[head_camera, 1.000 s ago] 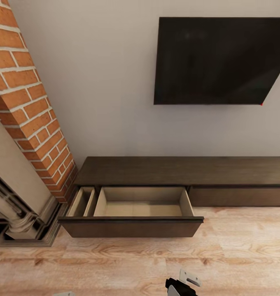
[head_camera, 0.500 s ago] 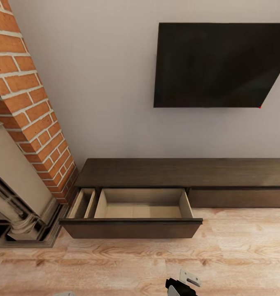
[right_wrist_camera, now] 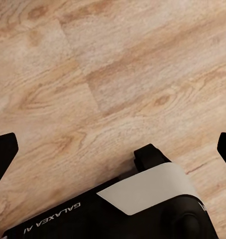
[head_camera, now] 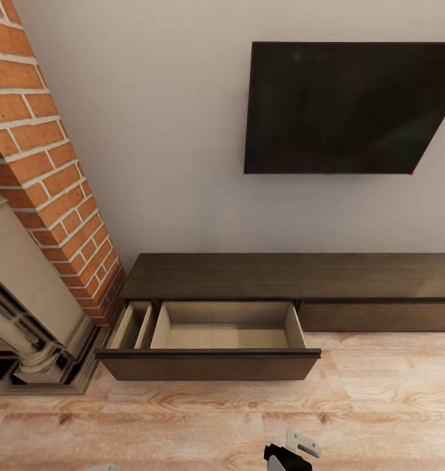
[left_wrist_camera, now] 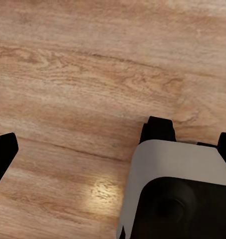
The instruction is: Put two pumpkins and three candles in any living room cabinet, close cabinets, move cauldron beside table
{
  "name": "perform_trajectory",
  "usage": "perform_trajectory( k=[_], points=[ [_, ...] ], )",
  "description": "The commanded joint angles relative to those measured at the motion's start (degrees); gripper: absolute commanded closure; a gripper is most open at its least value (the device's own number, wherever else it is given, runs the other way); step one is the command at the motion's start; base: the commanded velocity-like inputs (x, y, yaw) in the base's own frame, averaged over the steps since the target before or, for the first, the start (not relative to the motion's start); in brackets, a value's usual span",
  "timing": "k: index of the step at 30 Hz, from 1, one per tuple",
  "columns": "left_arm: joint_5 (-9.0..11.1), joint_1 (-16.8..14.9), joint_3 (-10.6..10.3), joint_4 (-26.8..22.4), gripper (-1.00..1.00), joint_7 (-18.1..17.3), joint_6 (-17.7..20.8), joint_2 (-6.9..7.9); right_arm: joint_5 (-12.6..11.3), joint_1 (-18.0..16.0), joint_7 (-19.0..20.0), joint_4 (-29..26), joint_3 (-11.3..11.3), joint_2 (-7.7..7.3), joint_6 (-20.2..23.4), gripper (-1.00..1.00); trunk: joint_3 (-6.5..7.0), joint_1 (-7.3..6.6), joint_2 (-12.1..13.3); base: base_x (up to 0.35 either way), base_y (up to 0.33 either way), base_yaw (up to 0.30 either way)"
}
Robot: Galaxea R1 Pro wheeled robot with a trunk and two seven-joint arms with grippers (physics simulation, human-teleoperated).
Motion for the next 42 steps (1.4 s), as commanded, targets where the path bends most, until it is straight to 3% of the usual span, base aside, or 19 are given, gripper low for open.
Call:
perform_trajectory(
  k=[1, 10, 42],
  points=[
    [0.0, 0.0, 0.0, -0.01, -1.0, 0.0, 0.0, 0.0, 0.0, 0.0, 0.02, 0.01, 0.0, 0.0, 0.0, -1.0, 0.0, 0.0, 0.0, 0.0, 0.0, 0.0],
    [-0.07, 0.01, -0.06, -0.01, -1.0, 0.0, 0.07, -0.15, -0.05, 0.0, 0.01, 0.02, -0.04, 0.0, 0.0, -1.0, 0.0, 0.0, 0.0, 0.0, 0.0, -0.084],
    [-0.59, 0.04, -0.52, -0.02, -1.0, -0.09, 0.0, -0.87, -0.6, 0.0, 0.04, 1.25, -0.25, 0.0, -0.26, -1.0, 0.28, 0.0, 0.0, 0.0, 0.0, -0.28]
  ],
)
